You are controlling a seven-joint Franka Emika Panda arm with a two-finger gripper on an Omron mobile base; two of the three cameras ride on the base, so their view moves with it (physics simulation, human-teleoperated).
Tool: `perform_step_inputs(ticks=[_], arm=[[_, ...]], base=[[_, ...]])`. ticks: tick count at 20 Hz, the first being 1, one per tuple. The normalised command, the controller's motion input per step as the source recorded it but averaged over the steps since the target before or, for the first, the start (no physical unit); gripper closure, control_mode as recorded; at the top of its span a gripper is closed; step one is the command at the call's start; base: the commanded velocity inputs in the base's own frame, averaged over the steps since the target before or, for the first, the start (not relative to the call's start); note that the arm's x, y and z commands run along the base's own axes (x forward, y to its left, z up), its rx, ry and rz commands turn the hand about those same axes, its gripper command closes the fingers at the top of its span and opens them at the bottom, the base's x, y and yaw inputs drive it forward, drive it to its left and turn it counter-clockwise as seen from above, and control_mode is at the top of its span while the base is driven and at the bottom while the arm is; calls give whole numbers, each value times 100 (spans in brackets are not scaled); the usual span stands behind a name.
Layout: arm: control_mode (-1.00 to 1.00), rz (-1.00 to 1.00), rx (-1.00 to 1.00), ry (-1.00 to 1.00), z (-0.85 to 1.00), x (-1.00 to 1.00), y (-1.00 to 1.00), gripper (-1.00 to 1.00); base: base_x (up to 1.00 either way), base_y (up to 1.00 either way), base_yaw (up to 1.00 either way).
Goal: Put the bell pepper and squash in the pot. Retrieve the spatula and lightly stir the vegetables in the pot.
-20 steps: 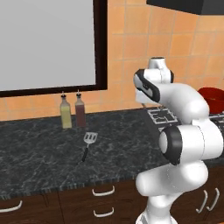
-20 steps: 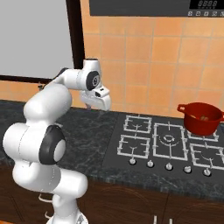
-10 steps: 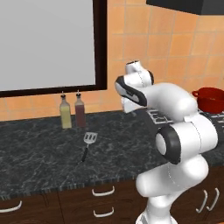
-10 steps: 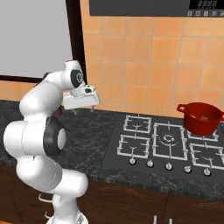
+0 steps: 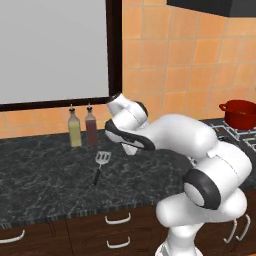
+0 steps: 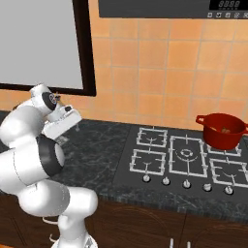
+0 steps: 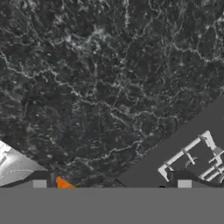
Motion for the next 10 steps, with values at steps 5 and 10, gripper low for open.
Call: perform_step_inputs(ticks=[5, 10], arm=[[-100, 78, -7, 26, -26, -35, 88, -100], [-100, 58, -13, 26, -16, -2, 100, -100]], base=[[0, 0, 0], [0, 0, 0]])
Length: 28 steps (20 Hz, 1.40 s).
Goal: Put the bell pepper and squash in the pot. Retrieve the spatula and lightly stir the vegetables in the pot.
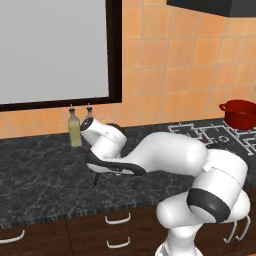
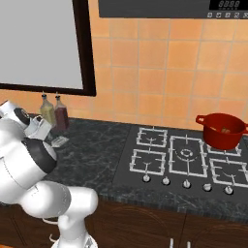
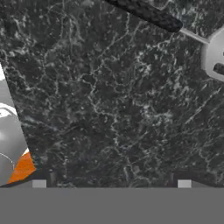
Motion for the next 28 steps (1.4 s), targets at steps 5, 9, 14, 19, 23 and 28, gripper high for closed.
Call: perform_step_inputs(ticks=[5, 9, 14, 19, 23, 28], arm=[[-100, 42, -21, 17, -13, 11, 99, -100], [-100, 37, -17, 1, -39, 0, 78, -100], [-100, 17, -9, -2, -51, 0, 29, -100], [-100, 1, -7, -2, -38, 17, 19, -100], [-100, 0, -10, 0, -29, 28, 14, -100], [-100, 0, -14, 0, -24, 36, 21, -100]], base=[[0, 0, 0], [0, 0, 0], [0, 0, 0], [0, 0, 0], [0, 0, 0], [0, 0, 0]])
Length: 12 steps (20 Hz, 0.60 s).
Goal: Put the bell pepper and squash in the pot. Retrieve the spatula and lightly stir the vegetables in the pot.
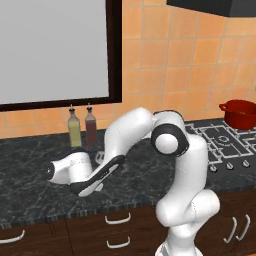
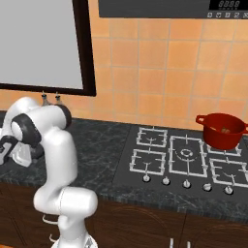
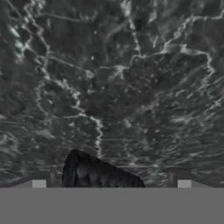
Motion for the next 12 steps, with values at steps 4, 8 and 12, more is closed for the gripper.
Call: perform_step_inputs(ticks=[4, 8, 12], arm=[[-100, 0, -14, 0, -23, 29, 21, -100], [-100, 0, -12, 0, -16, 4, 1, -100], [-100, 0, -3, -4, 0, -13, -36, -100]], base=[[0, 0, 0], [0, 0, 0], [0, 0, 0]])
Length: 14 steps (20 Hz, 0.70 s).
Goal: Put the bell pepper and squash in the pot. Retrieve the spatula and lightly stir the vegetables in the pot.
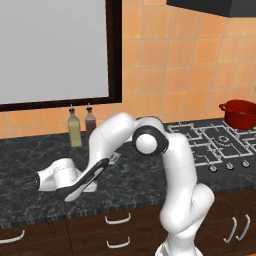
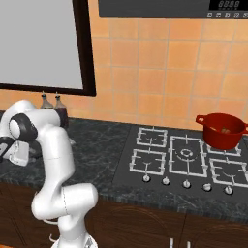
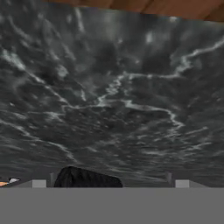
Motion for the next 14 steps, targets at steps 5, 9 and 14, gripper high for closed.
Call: perform_step_inputs(ticks=[5, 9, 14], arm=[[-100, 0, 0, -4, 0, -13, -36, -100], [-100, 6, 1, 0, 0, 1, -15, -100], [-100, 10, 4, 0, 0, 5, 0, -100]], base=[[0, 0, 0], [0, 0, 0], [0, 0, 0]])
